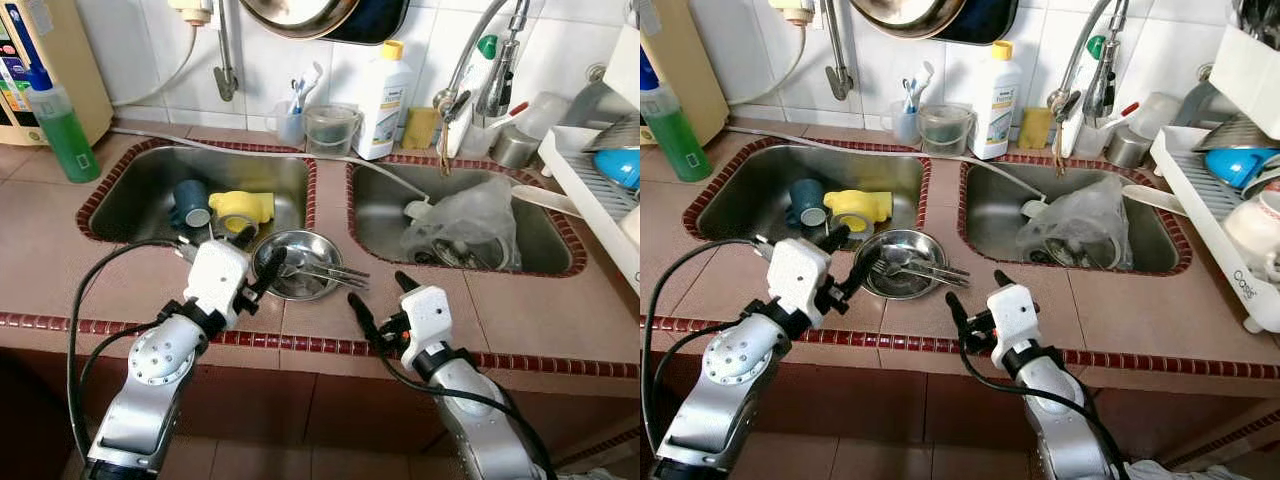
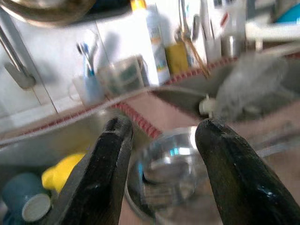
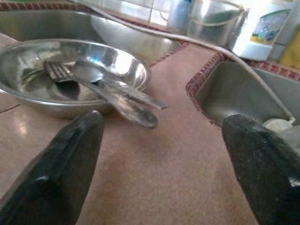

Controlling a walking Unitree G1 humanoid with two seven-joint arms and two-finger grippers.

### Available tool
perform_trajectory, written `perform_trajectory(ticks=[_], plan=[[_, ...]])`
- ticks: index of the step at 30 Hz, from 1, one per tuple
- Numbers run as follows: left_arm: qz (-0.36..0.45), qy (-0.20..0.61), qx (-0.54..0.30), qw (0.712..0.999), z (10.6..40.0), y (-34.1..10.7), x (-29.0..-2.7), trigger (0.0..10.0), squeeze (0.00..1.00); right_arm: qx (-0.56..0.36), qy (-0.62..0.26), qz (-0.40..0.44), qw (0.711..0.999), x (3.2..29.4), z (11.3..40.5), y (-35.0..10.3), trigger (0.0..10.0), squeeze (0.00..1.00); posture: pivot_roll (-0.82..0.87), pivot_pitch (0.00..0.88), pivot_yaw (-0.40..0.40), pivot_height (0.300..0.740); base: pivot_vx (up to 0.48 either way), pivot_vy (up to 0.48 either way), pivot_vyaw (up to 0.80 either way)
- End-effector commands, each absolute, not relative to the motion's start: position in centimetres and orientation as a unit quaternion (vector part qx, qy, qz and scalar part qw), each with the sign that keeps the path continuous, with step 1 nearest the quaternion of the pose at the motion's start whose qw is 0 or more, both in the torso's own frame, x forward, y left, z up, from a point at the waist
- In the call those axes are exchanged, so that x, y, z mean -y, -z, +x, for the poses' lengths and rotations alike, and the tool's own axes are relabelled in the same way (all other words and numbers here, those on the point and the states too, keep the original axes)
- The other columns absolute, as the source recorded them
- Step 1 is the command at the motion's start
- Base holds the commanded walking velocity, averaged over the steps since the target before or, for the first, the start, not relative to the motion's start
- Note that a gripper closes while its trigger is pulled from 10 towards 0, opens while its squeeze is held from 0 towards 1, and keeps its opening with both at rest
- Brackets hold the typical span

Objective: Kitchen organization

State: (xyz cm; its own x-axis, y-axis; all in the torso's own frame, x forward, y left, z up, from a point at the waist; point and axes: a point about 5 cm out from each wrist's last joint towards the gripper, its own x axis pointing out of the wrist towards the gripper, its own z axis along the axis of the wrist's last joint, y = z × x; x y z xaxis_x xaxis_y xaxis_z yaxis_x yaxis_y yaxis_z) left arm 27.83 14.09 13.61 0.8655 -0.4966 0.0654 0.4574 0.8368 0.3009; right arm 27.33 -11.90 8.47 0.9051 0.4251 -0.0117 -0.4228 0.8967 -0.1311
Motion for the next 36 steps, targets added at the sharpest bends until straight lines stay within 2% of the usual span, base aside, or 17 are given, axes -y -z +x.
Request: perform_trajectory(ticks=[1,15,17,18,19,22,24,36], plan=[[0.151,0.259,0.068,0.952,27.7,-13.3,-14.0,10.0,0.0,0.016,-0.214,-0.072,0.974,12.5,27.8,-8.7,10.0,0.0,0.1,0.027,-0.034,0.74,0.0,0.0,0.0],[0.14,0.25,0.089,0.954,27.8,-14.1,-13.6,10.0,0.0,0.027,-0.234,-0.018,0.972,12.5,29.6,-9.1,10.0,0.0,0.11,0.033,-0.044,0.74,0.0,0.0,0.0],[0.14,0.248,0.092,0.954,27.8,-14.3,-13.6,10.0,0.0,0.024,-0.24,-0.006,0.97,12.4,29.6,-8.9,9.1,0.0,0.12,0.033,-0.046,0.74,0.0,0.0,0.0],[0.139,0.247,0.094,0.954,27.8,-14.5,-13.6,10.0,0.0,0.016,-0.251,0.005,0.968,12.1,29.4,-8.6,8.3,0.0,0.12,0.033,-0.046,0.74,0.0,0.0,0.0],[0.139,0.247,0.094,0.954,27.8,-14.5,-13.6,10.0,0.0,0.016,-0.251,0.005,0.968,12.1,29.4,-8.6,8.3,0.0,0.12,0.033,-0.046,0.74,0.0,0.0,0.0],[0.139,0.245,0.099,0.954,27.8,-14.7,-13.6,10.0,0.0,0.004,-0.269,0.024,0.963,11.6,29.1,-8.1,9.6,0.0,0.13,0.034,-0.052,0.74,0.0,0.0,0.0],[0.139,0.244,0.1,0.954,27.8,-14.7,-13.6,10.0,0.0,0.003,-0.276,0.036,0.96,11.4,29.0,-8.0,10.0,0.0,0.13,0.032,-0.052,0.74,0.0,0.0,0.0],[0.138,0.239,0.108,0.955,27.7,-15.1,-13.5,10.0,0.0,-0.015,-0.312,0.037,0.949,9.9,27.2,-7.1,10.0,0.0,0.13,0.025,-0.062,0.74,0.0,0.0,0.0]])
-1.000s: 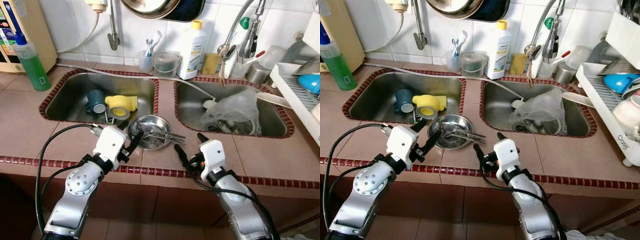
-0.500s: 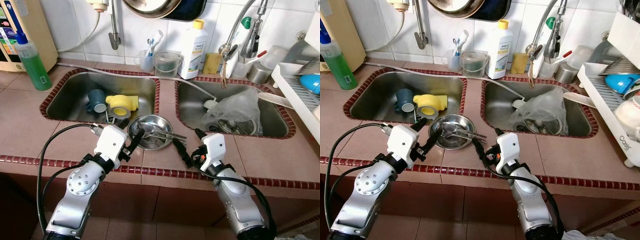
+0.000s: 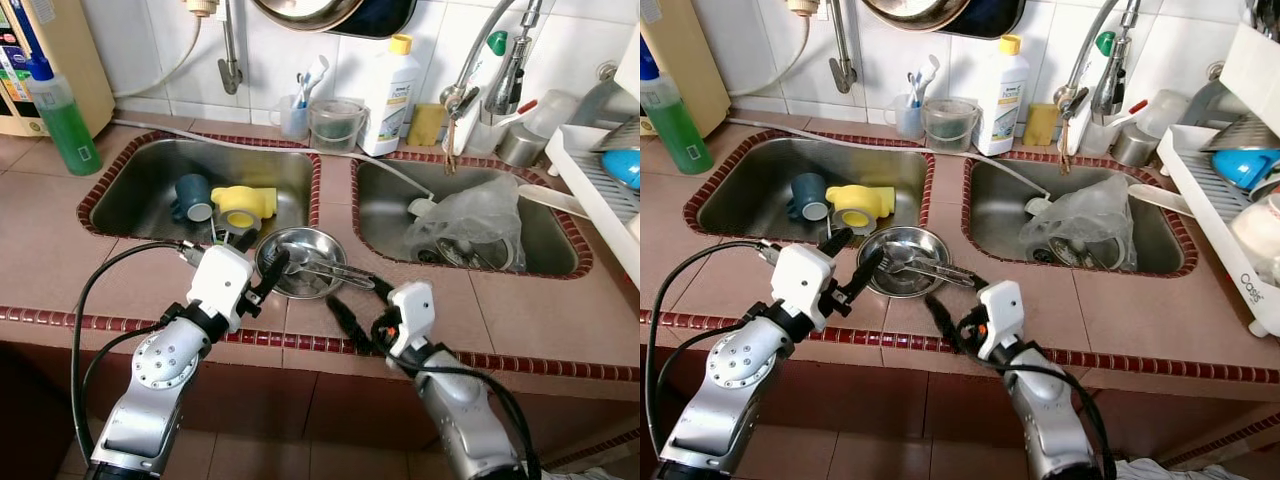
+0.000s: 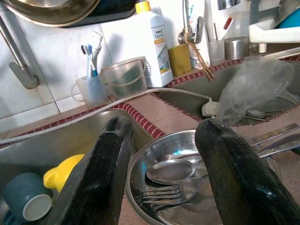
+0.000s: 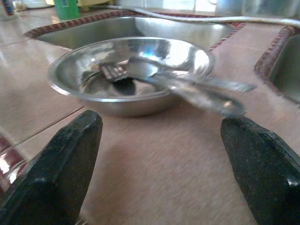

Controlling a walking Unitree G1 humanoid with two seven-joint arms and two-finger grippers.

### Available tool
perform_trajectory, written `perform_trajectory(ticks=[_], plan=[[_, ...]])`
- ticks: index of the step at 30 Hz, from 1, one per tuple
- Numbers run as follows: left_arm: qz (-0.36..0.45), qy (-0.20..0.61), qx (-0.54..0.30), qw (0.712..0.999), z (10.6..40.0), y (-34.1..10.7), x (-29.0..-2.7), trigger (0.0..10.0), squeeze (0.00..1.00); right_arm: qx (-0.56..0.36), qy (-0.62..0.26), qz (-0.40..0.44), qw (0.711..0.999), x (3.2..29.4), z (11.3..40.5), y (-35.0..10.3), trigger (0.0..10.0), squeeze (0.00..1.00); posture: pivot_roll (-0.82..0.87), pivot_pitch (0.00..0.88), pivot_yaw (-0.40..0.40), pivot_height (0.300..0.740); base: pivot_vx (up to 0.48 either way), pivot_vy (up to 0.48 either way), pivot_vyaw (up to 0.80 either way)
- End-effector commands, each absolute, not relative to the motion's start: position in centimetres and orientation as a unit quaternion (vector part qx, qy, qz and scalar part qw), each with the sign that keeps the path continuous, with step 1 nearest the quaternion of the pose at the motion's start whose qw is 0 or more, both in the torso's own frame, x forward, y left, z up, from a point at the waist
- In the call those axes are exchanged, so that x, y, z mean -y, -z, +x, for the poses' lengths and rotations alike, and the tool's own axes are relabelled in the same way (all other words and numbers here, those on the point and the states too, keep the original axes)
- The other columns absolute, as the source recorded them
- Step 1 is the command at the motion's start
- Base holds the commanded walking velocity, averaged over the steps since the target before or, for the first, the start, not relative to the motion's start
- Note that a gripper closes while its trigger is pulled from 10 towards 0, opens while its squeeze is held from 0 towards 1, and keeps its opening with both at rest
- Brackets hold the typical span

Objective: Kitchen organization

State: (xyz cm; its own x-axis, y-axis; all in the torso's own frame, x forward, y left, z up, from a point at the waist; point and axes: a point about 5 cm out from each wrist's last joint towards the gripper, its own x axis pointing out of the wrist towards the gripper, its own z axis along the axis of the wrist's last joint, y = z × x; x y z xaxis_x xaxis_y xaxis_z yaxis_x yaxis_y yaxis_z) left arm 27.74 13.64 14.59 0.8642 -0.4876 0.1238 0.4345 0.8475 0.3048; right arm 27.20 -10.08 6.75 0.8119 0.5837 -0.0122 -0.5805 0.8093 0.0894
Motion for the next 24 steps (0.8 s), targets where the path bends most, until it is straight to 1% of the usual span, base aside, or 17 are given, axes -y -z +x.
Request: perform_trajectory(ticks=[1,11,14,17,24], plan=[[0.138,0.24,0.108,0.955,27.7,-15.1,-13.5,10.0,0.0,-0.016,-0.313,0.037,0.949,9.8,27.0,-7.0,10.0,0.0,0.13,0.025,-0.062,0.74,0.0,0.0,0.0],[0.139,0.244,0.108,0.954,27.8,-15.2,-13.4,10.0,0.0,-0.016,-0.32,0.033,0.947,9.2,26.1,-7.0,10.0,0.0,0.13,0.02,-0.06,0.74,0.0,0.0,0.0],[0.14,0.244,0.109,0.953,27.8,-15.2,-13.4,10.0,0.0,-0.023,-0.301,0.042,0.952,9.4,26.0,-6.9,10.0,0.0,0.13,0.019,-0.058,0.74,0.0,0.0,0.0],[0.14,0.243,0.109,0.954,27.9,-15.2,-13.4,10.0,0.0,-0.007,-0.264,0.048,0.963,9.7,26.1,-7.3,10.0,0.0,0.12,0.02,-0.059,0.74,0.0,0.0,0.0],[0.139,0.245,0.108,0.953,27.9,-15.2,-13.4,10.0,0.0,0.011,-0.238,0.047,0.97,10.1,26.4,-8.1,10.0,0.0,0.12,0.024,-0.054,0.74,0.0,0.0,0.0]])
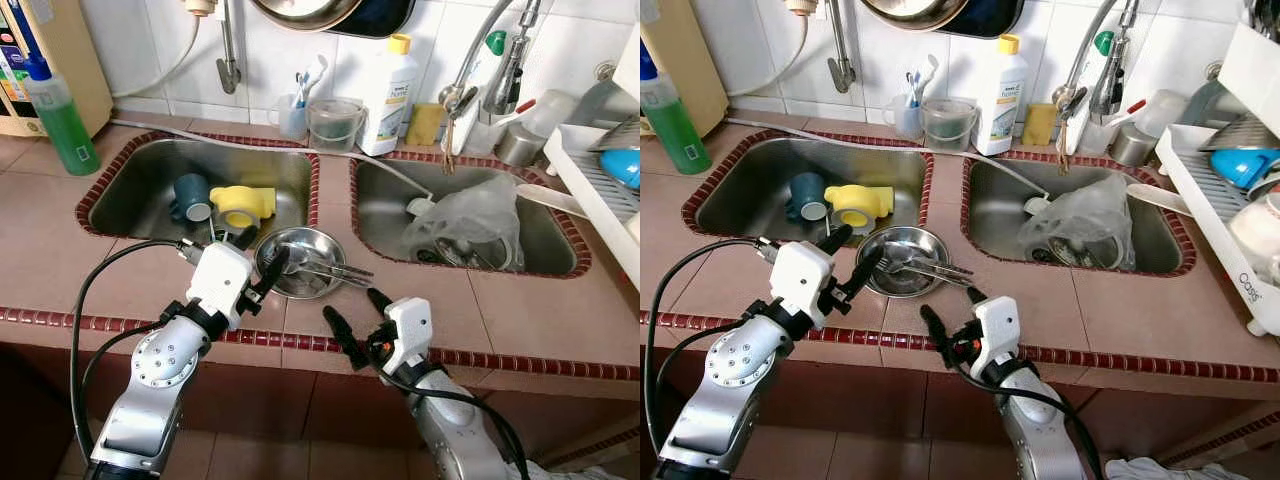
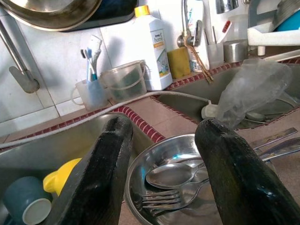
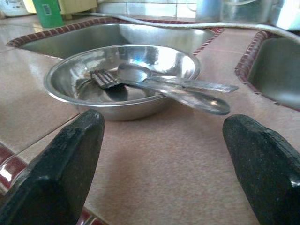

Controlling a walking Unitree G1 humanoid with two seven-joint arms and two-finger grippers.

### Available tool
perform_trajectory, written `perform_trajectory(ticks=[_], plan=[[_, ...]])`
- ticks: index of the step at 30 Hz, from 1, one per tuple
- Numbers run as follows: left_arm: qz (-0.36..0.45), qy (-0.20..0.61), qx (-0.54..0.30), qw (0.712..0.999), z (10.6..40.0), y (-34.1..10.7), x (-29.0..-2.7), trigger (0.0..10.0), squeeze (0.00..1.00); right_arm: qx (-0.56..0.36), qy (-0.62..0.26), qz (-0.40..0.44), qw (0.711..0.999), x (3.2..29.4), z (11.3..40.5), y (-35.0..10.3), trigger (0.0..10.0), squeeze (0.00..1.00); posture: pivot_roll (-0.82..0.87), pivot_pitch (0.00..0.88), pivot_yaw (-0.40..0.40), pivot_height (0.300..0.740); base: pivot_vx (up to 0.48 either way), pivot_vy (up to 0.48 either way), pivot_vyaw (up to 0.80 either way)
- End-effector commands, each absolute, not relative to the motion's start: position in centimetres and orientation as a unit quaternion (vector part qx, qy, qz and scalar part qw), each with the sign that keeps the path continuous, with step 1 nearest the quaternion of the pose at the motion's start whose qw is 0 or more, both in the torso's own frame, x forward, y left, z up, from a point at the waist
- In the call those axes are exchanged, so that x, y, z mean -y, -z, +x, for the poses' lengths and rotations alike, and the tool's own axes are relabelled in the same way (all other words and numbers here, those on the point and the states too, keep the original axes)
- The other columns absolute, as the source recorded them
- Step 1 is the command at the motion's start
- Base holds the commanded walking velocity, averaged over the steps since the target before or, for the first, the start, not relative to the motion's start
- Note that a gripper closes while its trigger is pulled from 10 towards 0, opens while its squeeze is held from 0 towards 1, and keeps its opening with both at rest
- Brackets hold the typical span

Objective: Kitchen organization

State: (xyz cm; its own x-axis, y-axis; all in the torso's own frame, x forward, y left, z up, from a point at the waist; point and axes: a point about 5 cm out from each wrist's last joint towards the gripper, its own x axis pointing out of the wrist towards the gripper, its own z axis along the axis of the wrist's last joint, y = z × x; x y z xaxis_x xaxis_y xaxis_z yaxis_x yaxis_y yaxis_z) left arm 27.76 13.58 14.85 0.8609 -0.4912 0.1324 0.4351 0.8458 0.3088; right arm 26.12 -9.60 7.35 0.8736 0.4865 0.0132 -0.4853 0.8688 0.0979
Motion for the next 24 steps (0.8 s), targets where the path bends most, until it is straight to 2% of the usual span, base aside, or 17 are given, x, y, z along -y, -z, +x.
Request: perform_trajectory(ticks=[1,15,24], plan=[[0.139,0.245,0.109,0.953,27.9,-15.2,-13.4,10.0,0.0,0.013,-0.238,0.047,0.97,10.1,26.4,-8.2,10.0,0.0,0.12,0.024,-0.054,0.74,0.0,0.0,0.0],[0.141,0.242,0.111,0.954,28.0,-15.4,-13.5,10.0,0.0,0.034,-0.251,0.043,0.966,10.3,27.6,-9.6,10.0,0.0,0.13,0.025,-0.052,0.74,0.0,0.0,0.0],[0.142,0.24,0.112,0.954,28.0,-15.5,-13.6,10.0,0.0,0.023,-0.258,0.06,0.964,10.0,27.4,-9.2,10.0,0.0,0.13,0.028,-0.053,0.74,0.0,0.0,0.0]])
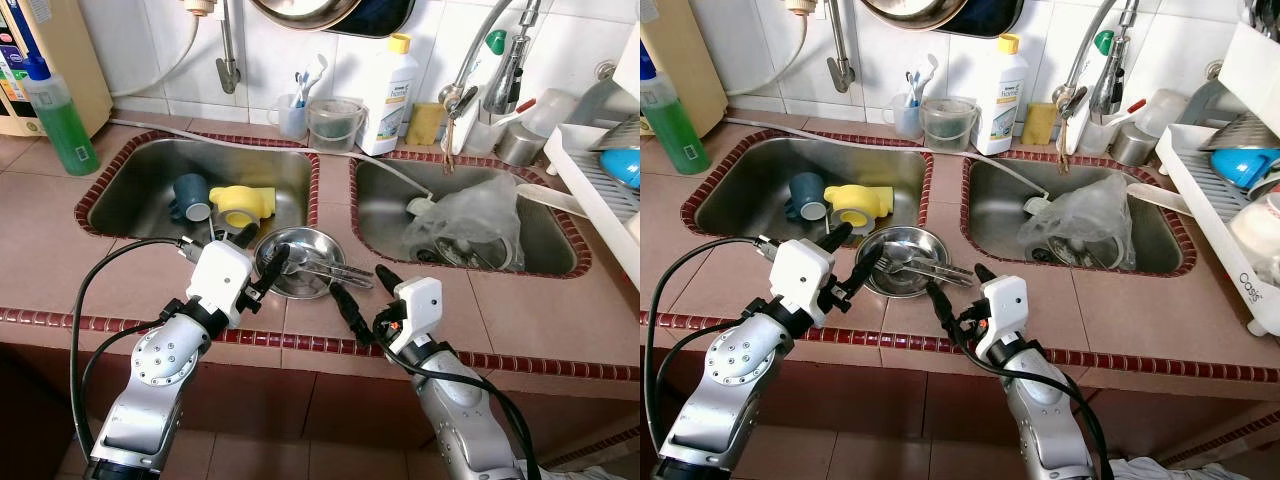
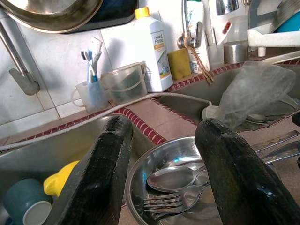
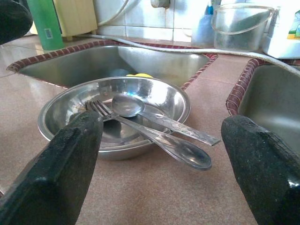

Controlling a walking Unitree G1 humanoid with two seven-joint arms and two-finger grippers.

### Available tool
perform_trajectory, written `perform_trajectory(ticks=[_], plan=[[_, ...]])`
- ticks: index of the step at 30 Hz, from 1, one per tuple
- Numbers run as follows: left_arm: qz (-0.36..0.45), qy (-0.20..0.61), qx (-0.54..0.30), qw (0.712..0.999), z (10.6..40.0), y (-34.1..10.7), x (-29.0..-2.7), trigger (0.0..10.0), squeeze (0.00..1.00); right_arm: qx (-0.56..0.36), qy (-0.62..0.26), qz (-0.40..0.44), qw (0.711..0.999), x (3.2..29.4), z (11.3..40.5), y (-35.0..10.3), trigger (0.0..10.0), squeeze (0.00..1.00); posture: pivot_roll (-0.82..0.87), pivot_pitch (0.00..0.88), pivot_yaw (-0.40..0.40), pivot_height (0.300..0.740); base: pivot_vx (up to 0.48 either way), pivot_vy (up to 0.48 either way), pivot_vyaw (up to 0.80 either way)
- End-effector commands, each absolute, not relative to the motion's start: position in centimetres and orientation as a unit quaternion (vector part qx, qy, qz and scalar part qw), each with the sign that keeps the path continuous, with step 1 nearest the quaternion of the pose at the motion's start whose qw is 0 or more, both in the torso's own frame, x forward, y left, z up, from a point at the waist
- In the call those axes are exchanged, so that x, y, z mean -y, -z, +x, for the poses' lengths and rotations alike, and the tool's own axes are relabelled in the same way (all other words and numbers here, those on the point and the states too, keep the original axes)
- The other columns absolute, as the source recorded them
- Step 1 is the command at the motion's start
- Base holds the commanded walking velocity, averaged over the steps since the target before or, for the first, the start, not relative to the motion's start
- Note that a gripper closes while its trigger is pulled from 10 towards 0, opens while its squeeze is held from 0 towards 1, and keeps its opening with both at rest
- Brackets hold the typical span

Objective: Kitchen organization

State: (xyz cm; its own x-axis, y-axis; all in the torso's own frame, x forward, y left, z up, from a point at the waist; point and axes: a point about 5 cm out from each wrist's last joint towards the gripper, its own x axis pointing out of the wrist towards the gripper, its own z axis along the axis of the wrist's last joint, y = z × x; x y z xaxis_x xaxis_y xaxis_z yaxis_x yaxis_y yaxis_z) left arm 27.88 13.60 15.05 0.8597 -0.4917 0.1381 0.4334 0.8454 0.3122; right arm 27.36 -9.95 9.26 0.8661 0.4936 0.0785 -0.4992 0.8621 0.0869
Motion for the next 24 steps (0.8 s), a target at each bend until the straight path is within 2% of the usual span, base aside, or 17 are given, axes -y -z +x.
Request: perform_trajectory(ticks=[1,24], plan=[[0.142,0.24,0.112,0.954,28.04,-15.48,-13.6,10.0,0.0,0.021,-0.257,0.061,0.964,10.04,27.33,-9.07,10.0,0.0,0.13,0.029,-0.051,0.74,0.0,0.0,0.0],[0.143,0.242,0.116,0.953,28.13,-15.73,-13.53,10.0,0.0,0.023,-0.274,0.1,0.956,10.6,28.23,-9.92,10.0,0.0,0.13,0.027,-0.047,0.74,0.0,0.0,0.0]])
